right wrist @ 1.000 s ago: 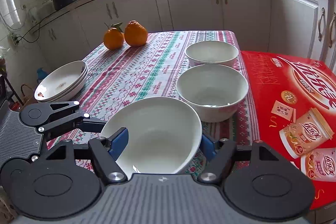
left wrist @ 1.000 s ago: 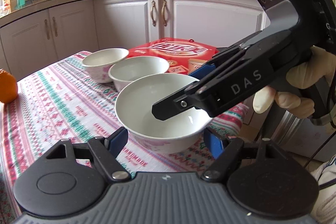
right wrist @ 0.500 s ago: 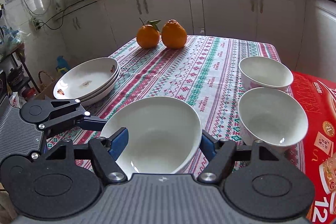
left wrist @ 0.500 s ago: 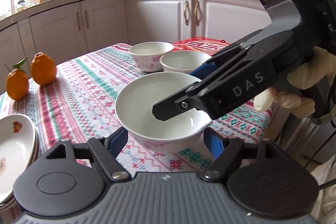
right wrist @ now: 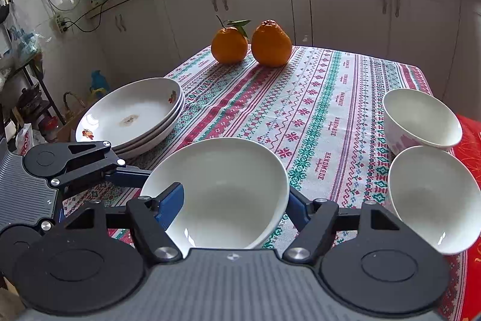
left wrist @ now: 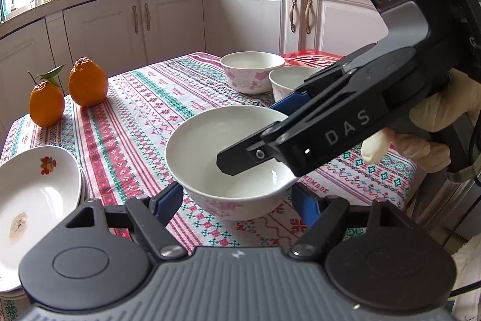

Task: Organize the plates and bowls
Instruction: 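Carry the bowl with the right gripper beside the plate stack and release it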

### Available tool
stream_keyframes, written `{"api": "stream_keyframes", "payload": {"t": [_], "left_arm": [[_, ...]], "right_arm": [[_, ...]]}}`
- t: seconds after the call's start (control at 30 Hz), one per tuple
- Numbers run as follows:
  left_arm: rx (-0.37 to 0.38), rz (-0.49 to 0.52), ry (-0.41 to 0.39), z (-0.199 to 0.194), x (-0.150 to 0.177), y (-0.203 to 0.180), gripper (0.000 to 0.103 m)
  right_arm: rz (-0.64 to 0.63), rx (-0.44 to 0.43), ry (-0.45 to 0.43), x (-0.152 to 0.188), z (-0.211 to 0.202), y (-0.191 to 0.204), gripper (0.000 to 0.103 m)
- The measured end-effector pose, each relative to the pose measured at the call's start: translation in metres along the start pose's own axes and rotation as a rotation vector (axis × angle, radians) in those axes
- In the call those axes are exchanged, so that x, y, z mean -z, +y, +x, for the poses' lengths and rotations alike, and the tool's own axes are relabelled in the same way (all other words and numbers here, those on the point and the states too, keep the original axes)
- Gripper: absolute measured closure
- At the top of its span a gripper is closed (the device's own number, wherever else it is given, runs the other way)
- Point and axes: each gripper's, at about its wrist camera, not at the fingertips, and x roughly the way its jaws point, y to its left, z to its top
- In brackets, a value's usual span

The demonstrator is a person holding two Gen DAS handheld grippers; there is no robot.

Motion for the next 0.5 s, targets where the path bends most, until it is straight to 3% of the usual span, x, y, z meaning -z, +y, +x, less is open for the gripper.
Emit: {"api": "stream_keyframes", "payload": {"t": [0.5], "left_arm": [[0.003, -0.007, 0.013, 0.0021, 0.0009, 0.0048, 0.024]], "right_arm": [[0.011, 0.002, 0.016, 0.0004, 0.0095, -0.001, 0.026]]}}
